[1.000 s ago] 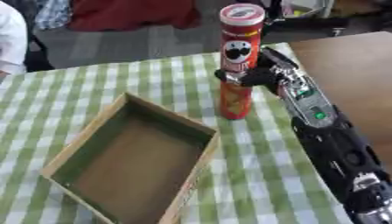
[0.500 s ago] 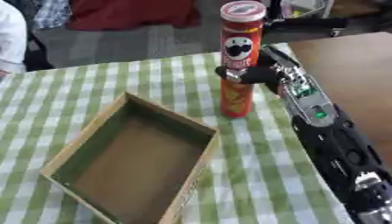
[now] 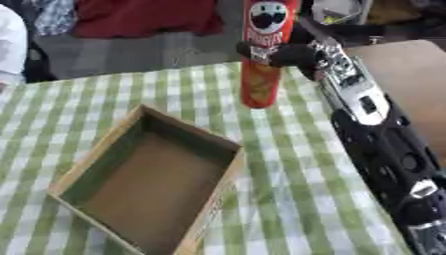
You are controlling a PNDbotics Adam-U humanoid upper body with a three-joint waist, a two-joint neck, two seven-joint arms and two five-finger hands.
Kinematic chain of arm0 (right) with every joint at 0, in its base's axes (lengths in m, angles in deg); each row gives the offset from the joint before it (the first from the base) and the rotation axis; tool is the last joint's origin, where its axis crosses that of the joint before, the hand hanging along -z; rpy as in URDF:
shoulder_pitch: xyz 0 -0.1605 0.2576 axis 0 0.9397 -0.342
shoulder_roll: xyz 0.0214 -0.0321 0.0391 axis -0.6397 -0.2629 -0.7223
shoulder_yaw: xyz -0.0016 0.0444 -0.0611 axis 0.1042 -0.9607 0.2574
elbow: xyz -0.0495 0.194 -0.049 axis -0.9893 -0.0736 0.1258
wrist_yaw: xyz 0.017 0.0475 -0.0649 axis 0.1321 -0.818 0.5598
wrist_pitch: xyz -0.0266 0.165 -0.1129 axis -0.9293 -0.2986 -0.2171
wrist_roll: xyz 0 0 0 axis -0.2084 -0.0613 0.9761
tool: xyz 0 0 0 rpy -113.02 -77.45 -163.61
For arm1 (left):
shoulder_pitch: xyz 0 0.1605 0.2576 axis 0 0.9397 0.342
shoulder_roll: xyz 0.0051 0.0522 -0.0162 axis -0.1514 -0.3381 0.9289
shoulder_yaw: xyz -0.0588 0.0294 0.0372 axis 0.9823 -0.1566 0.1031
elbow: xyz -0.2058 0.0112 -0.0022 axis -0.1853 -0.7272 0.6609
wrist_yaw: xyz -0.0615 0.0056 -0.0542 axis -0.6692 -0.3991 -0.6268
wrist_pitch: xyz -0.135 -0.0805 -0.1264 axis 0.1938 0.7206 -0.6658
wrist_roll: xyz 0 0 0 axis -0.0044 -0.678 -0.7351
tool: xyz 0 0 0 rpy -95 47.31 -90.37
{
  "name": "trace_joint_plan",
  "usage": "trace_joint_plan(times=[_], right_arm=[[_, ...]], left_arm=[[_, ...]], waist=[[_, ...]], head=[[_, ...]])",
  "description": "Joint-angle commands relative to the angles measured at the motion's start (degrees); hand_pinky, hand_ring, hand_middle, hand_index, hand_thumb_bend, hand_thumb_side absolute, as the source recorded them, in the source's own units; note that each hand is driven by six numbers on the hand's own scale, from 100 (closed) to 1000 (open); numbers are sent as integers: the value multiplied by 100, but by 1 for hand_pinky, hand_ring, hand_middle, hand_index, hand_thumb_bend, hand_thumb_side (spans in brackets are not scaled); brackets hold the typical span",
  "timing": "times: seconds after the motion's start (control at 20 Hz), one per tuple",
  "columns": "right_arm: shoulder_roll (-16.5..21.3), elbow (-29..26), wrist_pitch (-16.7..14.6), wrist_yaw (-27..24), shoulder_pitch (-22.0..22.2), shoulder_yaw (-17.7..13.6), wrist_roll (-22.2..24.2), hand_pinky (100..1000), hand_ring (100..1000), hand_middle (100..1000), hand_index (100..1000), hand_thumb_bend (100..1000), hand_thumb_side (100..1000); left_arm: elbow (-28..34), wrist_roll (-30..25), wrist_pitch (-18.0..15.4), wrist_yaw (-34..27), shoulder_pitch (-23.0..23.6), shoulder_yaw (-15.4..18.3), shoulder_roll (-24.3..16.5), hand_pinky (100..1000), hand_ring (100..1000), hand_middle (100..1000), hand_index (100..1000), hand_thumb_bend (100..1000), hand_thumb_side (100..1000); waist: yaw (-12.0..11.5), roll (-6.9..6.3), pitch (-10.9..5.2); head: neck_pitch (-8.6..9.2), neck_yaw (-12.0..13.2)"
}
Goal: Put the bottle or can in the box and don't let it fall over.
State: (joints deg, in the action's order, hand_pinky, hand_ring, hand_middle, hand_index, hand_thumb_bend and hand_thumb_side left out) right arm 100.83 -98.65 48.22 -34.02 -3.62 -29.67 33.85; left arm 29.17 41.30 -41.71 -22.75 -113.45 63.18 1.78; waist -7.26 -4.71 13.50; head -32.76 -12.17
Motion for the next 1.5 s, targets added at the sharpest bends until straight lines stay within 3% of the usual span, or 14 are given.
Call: trace_joint_plan(times=[0.05,0.3,0.55,1.35,1.4,1.5], right_arm=[[-80,-527,164,-135,-239,140,-42,896,565,614,515,314,100],[-431,-1072,484,-315,-314,440,-155,891,564,618,514,346,100],[-808,-1282,605,-432,-243,662,-284,886,564,618,514,371,100],[-1709,-1197,635,-166,154,1312,-17,882,562,624,516,402,100],[-1737,-1179,635,-138,185,1352,2,880,560,624,516,446,100],[-1790,-1144,632,-48,267,1460,43,880,559,624,515,408,100]], left_arm=[[52,-1,-10,26,-32,46,-199,861,831,755,768,612,696],[30,5,-8,51,33,44,-226,859,826,754,767,615,694],[44,6,-12,68,78,46,-245,859,827,754,767,616,694],[48,104,-50,16,140,139,-237,859,827,753,767,615,693],[45,113,-52,12,149,149,-237,860,827,753,767,615,693],[31,144,-62,0,179,181,-245,859,827,753,767,615,693]], waist=[[15,30,-204],[36,83,-309],[0,129,-367],[-258,232,-320],[-267,236,-313],[-275,243,-297]], head=[[-94,-3],[-254,3],[-354,-33],[-371,-276],[-369,-282],[-366,-288]])
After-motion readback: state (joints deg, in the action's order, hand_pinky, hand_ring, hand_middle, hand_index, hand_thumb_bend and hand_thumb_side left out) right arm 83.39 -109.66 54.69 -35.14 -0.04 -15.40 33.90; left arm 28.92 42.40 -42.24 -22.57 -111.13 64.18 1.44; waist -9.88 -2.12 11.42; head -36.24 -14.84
